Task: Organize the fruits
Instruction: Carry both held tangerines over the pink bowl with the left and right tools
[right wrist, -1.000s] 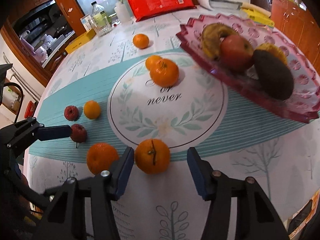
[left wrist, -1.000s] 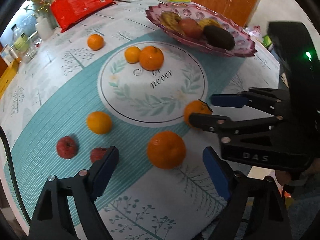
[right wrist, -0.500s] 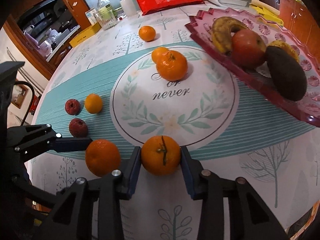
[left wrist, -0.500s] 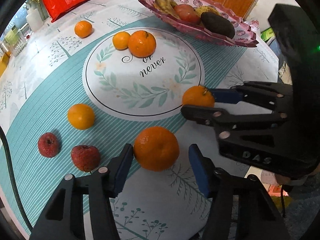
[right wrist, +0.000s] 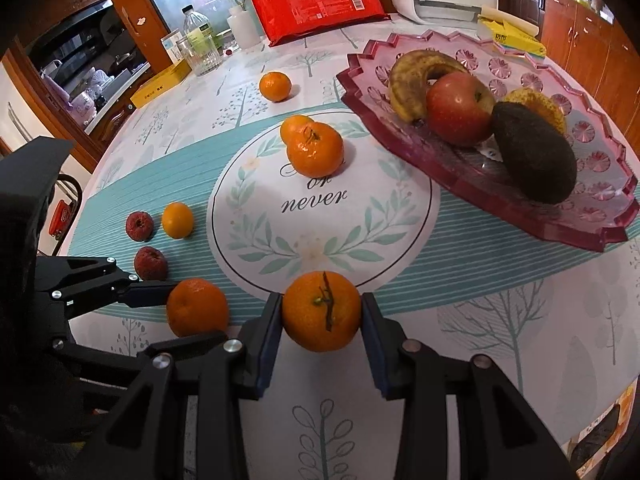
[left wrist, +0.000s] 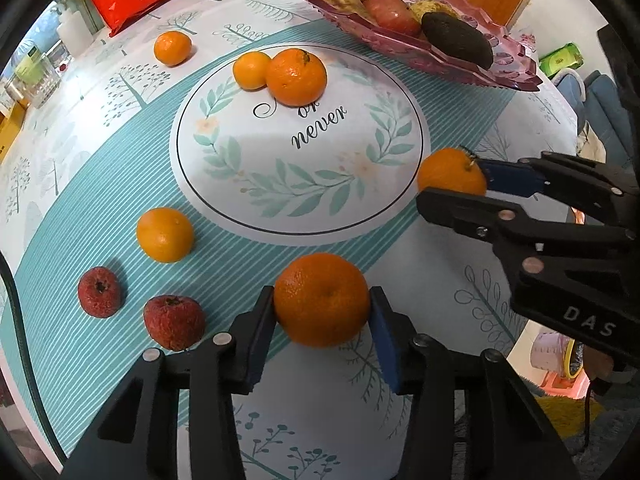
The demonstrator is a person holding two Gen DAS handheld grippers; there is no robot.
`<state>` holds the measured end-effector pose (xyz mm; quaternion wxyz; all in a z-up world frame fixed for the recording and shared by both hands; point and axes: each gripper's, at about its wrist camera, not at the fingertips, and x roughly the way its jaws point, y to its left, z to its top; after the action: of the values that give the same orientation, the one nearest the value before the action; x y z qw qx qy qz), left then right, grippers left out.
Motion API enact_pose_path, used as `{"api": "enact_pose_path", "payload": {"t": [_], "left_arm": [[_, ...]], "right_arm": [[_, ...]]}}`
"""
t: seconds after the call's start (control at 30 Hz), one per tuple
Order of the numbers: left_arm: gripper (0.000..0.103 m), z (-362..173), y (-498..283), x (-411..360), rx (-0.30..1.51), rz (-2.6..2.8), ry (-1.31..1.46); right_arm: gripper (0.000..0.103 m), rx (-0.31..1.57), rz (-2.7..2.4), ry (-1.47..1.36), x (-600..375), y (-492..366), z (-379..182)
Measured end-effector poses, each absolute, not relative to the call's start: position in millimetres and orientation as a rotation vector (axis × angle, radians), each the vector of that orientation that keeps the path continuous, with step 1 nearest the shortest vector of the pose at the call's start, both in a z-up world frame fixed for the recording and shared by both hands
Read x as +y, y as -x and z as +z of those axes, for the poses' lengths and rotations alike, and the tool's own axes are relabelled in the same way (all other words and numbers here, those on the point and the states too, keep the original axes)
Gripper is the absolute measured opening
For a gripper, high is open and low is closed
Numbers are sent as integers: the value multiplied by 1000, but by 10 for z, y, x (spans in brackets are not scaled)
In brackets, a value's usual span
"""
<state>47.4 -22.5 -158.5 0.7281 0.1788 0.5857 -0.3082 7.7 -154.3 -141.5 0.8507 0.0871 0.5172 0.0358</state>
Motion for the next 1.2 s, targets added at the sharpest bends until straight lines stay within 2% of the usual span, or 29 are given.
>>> {"api": "enact_pose_path", "payload": {"t": [0.23, 0.67, 1.2], "left_arm": [[42, -1345, -558, -235, 1247, -657, -357], [42, -530, -602, -589, 1000, -649, -377], [42, -218, -865, -1474, 950, -569, -346]], "right_arm": [[39, 1036, 66, -135, -1527, -43, -1157], [39, 879, 8, -38, -1753, 42, -465], [39, 787, -8, 18, -2622, -146, -89]]}}
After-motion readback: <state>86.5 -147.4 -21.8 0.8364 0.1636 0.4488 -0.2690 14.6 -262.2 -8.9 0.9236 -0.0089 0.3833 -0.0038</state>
